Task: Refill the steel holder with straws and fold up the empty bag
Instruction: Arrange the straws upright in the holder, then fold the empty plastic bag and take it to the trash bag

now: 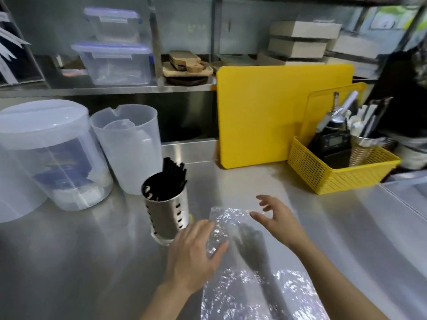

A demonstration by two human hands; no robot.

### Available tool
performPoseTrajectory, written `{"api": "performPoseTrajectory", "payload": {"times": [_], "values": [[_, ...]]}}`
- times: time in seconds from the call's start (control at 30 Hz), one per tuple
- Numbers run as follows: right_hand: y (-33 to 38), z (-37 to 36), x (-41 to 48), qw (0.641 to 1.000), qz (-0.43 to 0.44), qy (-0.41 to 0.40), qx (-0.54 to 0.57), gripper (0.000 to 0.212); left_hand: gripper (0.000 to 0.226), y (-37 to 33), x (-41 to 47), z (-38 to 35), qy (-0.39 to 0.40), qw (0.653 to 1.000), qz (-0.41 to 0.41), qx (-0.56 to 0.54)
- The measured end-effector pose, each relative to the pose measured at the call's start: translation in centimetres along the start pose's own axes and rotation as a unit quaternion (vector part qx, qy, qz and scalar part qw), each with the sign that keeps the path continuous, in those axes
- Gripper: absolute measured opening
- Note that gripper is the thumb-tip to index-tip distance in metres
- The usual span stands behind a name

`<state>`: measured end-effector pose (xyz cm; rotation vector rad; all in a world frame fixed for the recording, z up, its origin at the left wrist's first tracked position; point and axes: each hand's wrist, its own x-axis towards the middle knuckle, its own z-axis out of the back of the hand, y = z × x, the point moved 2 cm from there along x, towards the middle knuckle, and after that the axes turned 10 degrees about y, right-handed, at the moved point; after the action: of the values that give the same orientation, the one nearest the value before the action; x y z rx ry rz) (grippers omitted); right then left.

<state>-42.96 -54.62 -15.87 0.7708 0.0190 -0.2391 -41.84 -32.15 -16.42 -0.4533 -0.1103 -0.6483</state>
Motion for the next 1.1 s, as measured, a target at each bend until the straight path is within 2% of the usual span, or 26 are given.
{"api": "performPoseTrajectory", "payload": {"times": [0.1, 0.23, 0.37, 0.43, 0.53, 0.6, 0.67, 0.73, 0.9, 0.93, 1.0, 1.03, 1.07, 1.1], "values": [[-4.9, 0.0, -2.2, 0.994, -0.098, -0.014, -0.051, 0.059, 0.048, -0.5, -1.1, -3.2, 0.077, 0.997, 0.023, 0.019], [-9.3, -0.1, -4.8, 0.971, -0.236, -0.034, -0.02, 0.063, 0.058, -0.8, -2.2, -6.5, 0.146, 0.986, 0.079, 0.01], [-10.8, -0.2, -6.8, 0.951, -0.308, -0.004, 0.007, 0.062, 0.059, -0.9, -2.6, -7.9, 0.2, 0.971, 0.128, -0.015], [-10.9, -0.3, -7.3, 0.949, -0.312, 0.001, 0.049, 0.05, 0.055, -1.0, -2.5, -7.9, 0.218, 0.96, 0.171, -0.041], [-11.3, -0.5, -7.8, 0.935, -0.308, 0.002, 0.178, 0.036, 0.052, -1.1, -2.2, -7.4, 0.157, 0.949, 0.246, -0.12], [-11.4, -0.3, -8.2, 0.927, -0.291, 0.007, 0.239, 0.021, 0.052, -0.4, -2.1, -7.3, 0.111, 0.913, 0.321, -0.225], [-11.2, -0.2, -8.5, 0.92, -0.264, 0.024, 0.289, 0.016, 0.04, 0.5, -2.1, -7.1, 0.11, 0.868, 0.37, -0.314], [-11.0, 0.0, -8.9, 0.908, -0.241, 0.026, 0.341, 0.015, 0.021, 1.1, -2.2, -6.8, 0.138, 0.84, 0.374, -0.368], [-10.9, 0.2, -9.7, 0.845, -0.184, 0.069, 0.497, 0.013, 0.019, 1.5, -2.7, -5.7, 0.112, 0.778, 0.377, -0.49], [-11.0, 0.1, -9.9, 0.838, -0.183, 0.08, 0.508, 0.015, 0.033, 1.6, -2.9, -5.6, 0.128, 0.767, 0.372, -0.508], [-11.5, -0.1, -10.3, 0.843, -0.196, 0.09, 0.493, 0.017, 0.078, 1.7, -3.4, -5.3, 0.196, 0.746, 0.368, -0.519], [-11.7, -0.1, -10.5, 0.849, -0.205, 0.086, 0.479, 0.018, 0.085, 1.7, -3.6, -5.1, 0.219, 0.745, 0.365, -0.513], [-11.7, 0.0, -10.7, 0.855, -0.21, 0.077, 0.468, 0.02, 0.081, 1.8, -3.8, -5.1, 0.231, 0.746, 0.365, -0.506], [-11.7, 0.2, -10.8, 0.859, -0.211, 0.069, 0.461, 0.022, 0.067, 1.9, -3.9, -5.1, 0.229, 0.753, 0.365, -0.498]]}}
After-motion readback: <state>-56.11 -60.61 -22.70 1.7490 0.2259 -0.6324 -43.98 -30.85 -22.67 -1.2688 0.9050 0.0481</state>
